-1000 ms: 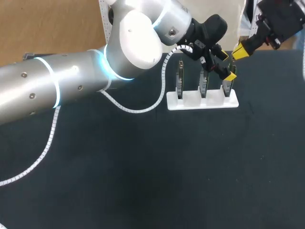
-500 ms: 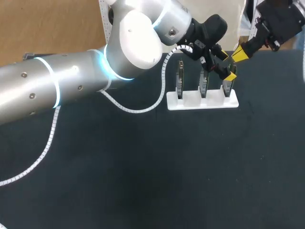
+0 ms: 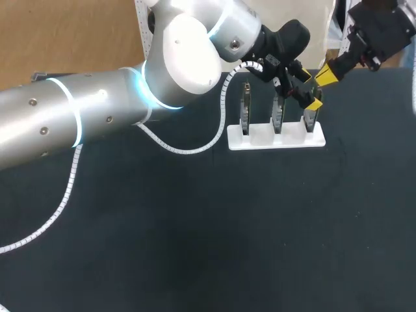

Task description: Pick up the optical module with the left hand, and insert it into the network port with the right hand.

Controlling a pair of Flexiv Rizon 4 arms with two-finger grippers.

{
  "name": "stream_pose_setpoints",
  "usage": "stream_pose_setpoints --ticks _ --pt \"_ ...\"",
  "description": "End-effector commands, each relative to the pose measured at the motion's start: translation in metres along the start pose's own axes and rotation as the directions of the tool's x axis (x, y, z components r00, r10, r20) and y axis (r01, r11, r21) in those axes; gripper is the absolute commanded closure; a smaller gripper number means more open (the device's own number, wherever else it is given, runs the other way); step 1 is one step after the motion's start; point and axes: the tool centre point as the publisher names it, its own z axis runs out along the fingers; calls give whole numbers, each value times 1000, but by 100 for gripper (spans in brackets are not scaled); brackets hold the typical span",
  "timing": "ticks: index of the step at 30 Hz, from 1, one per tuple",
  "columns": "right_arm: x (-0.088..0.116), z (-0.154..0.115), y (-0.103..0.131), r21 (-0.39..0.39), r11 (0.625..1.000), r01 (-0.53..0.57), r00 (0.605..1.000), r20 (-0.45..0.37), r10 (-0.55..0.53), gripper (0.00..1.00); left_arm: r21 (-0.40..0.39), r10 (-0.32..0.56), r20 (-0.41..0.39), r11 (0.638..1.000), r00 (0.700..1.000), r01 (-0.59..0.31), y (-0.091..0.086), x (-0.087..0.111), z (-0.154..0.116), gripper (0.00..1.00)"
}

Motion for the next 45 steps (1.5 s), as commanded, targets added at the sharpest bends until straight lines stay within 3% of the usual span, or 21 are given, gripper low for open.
stream_pose_setpoints --ticks 1,12,22,32,33,40,45 --pt "6 5 -3 -4 1000 -4 1000 1 4 100 2 -1 -5 1000 1000 1 1 -1 1 0" --pt "8 5 -3 -7 1000 -14 1000 13 14 100 2 -1 -5 1000 1000 1 1 -1 1 0" --pt "-12 -13 -1 21 1000 21 995 100 -23 100 2 -1 -5 1000 1000 1 1 -1 1 0" --pt "-24 -27 0 59 996 61 993 94 -67 100 2 -1 -5 1000 1000 1 1 -1 1 0" --pt "-24 -28 0 63 996 62 993 94 -67 100 5 5 31 1000 1000 -5 2 -3 -1 0" --pt "-23 -33 1 88 994 60 992 101 -69 100 -37 34 43 999 999 -32 7 -14 -14 0" --pt "-28 -45 3 138 987 76 989 115 -92 100 -98 66 63 993 996 -60 14 -27 -37 0"
